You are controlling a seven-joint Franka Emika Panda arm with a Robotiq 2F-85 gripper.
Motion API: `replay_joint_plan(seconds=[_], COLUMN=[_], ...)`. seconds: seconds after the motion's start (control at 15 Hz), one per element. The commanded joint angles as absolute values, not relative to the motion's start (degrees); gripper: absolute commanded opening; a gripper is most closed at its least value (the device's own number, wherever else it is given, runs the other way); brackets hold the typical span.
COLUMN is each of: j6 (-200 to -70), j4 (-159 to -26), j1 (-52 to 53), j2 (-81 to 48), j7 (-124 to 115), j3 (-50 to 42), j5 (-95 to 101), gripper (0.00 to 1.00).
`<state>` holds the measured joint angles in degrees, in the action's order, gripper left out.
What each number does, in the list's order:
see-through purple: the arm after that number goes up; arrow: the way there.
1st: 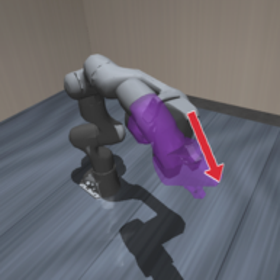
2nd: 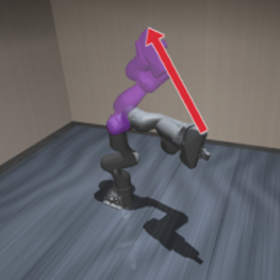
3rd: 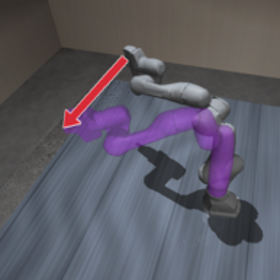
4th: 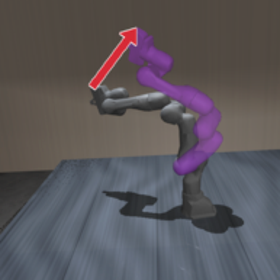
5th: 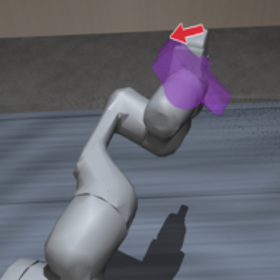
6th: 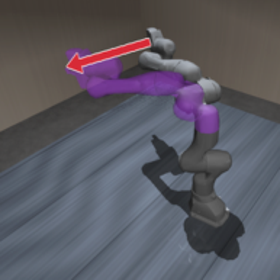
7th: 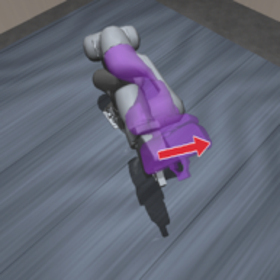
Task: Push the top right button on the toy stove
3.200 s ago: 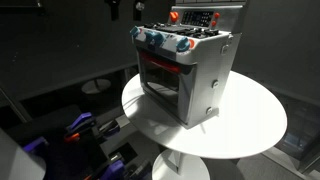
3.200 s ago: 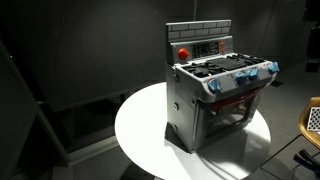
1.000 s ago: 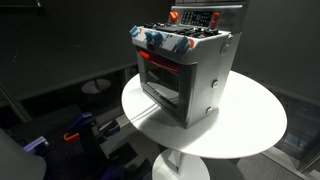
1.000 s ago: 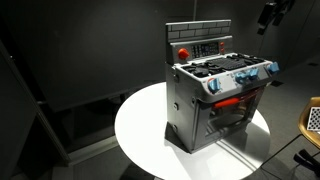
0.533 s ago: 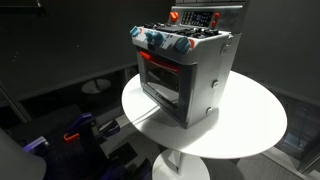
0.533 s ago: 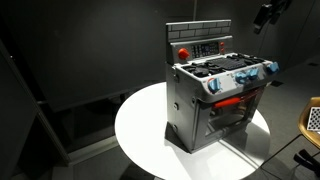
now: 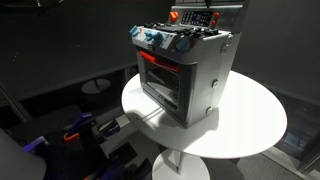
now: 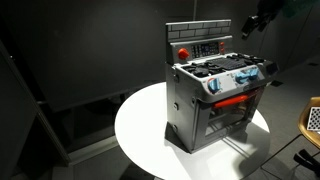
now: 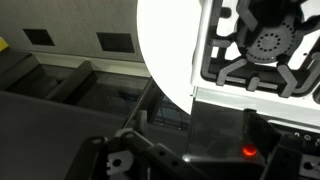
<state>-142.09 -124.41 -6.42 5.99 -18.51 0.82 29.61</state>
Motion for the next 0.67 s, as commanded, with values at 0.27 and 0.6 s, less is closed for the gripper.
replay_joint_plan(seconds=[0.27,0.6], j6=[-146.8,-147.9], j4=[-120.4,-117.5], j1=[-5.6,-4.6], j2=[0.1,-3.6], j7=[-21.0,-20.7], j3=[-0.2,-1.1], j5=[30.7,29.8], gripper=[1.00,1.00])
